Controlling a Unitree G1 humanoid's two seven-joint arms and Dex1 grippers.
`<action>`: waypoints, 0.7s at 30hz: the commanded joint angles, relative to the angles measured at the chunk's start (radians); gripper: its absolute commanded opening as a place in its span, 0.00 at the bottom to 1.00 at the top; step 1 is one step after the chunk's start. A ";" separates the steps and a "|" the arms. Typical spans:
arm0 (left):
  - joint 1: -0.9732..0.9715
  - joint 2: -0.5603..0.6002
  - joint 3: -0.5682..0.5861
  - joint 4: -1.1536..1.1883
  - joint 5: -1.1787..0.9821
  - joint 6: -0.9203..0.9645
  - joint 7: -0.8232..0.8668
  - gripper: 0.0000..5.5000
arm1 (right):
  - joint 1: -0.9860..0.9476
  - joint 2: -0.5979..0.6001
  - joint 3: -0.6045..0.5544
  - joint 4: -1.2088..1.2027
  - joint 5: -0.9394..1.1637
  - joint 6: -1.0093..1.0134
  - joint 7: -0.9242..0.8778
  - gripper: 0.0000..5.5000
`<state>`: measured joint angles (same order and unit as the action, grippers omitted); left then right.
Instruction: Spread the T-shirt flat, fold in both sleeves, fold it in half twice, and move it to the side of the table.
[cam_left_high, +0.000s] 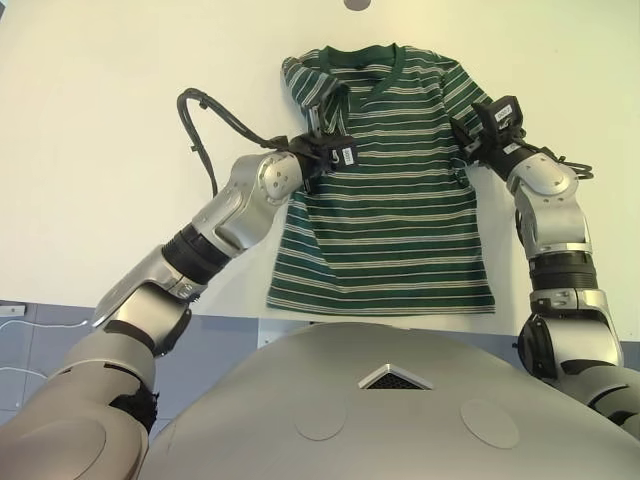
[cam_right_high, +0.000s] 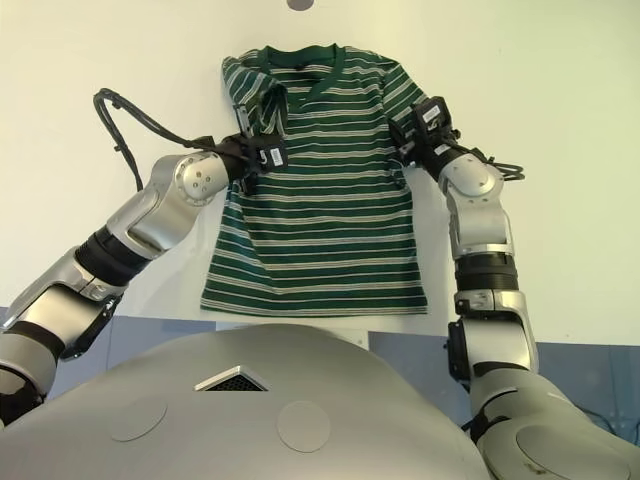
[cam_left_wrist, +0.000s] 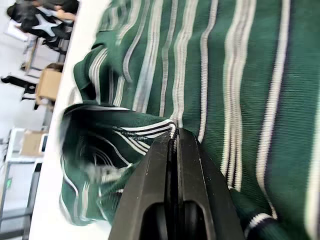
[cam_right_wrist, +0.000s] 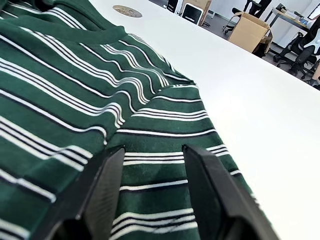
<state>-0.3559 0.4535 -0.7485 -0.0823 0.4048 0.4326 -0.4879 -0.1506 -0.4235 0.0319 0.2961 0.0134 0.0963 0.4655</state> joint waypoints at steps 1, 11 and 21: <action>0.063 0.004 0.033 -0.145 -0.001 0.104 -0.078 0.12 | 0.023 0.008 0.010 -0.003 -0.008 0.022 0.000 0.39; 0.348 -0.095 0.449 -0.526 -0.441 0.194 -0.188 0.43 | 0.048 0.071 -0.246 -0.106 0.267 0.150 -0.059 0.39; 0.607 -0.028 0.552 -0.428 -0.556 -0.065 -0.236 0.48 | -0.082 0.055 -0.298 0.138 0.323 0.296 -0.056 0.36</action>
<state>0.2156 0.3666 -0.1762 -0.5106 -0.1763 0.4014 -0.6911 -0.2334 -0.3534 -0.2726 0.4124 0.3463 0.3623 0.4016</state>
